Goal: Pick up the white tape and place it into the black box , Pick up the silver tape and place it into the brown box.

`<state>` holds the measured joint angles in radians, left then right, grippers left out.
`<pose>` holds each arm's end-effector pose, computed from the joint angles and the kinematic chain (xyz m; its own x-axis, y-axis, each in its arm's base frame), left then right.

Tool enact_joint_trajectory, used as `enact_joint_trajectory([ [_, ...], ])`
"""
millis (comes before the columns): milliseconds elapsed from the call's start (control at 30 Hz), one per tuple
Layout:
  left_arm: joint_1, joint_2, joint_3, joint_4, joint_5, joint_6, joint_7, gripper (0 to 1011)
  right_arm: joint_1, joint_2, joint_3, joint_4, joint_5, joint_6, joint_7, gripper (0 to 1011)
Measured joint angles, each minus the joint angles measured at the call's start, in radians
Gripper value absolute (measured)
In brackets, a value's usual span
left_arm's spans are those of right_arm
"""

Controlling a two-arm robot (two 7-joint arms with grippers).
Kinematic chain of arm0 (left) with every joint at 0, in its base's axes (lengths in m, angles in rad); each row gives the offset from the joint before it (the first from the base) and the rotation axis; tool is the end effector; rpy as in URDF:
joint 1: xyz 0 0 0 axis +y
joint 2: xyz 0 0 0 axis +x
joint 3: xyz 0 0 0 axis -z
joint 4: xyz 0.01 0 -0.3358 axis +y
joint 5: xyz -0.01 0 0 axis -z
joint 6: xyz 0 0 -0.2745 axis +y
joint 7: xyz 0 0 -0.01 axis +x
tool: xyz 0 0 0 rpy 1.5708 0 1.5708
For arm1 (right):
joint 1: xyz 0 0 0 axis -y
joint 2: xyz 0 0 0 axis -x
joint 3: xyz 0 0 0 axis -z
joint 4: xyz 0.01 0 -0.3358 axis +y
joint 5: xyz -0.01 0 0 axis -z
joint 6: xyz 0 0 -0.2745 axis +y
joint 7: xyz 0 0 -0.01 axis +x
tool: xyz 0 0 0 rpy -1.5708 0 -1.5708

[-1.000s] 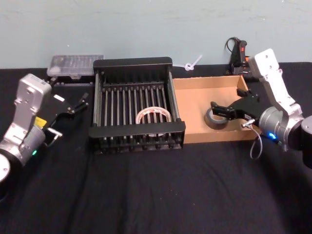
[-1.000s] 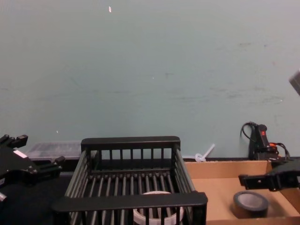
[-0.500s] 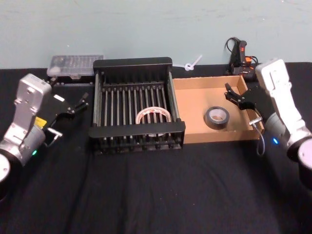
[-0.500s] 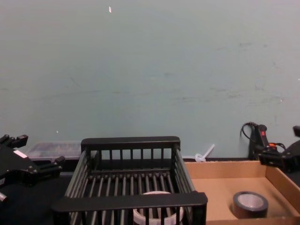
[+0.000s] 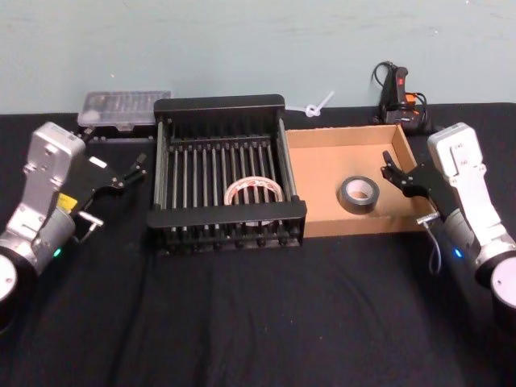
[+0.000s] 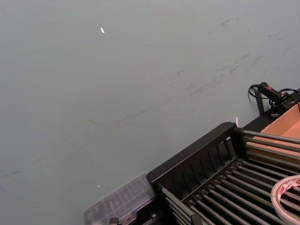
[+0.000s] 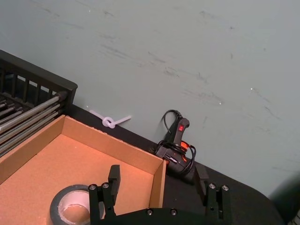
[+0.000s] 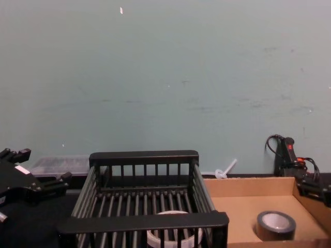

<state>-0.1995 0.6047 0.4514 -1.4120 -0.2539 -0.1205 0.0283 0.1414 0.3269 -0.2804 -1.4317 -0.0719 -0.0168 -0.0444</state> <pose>0.3331 0.1178 -0.3326 0.2923 0.8803 0.3737 -0.9553 0.2873 0.0703 0.3313 -0.0475 -0.3472 0.1866 -0.8912 0.4134 0.9819 0.1827 -0.0494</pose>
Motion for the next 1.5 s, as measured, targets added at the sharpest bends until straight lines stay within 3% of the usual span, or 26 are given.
enact_joint_trajectory([
  [1500,0.000,0.000,0.000,0.000,0.000,0.000,0.000,1001,-0.001,-0.001,0.002,0.001,-0.003,0.000,0.002,1002],
])
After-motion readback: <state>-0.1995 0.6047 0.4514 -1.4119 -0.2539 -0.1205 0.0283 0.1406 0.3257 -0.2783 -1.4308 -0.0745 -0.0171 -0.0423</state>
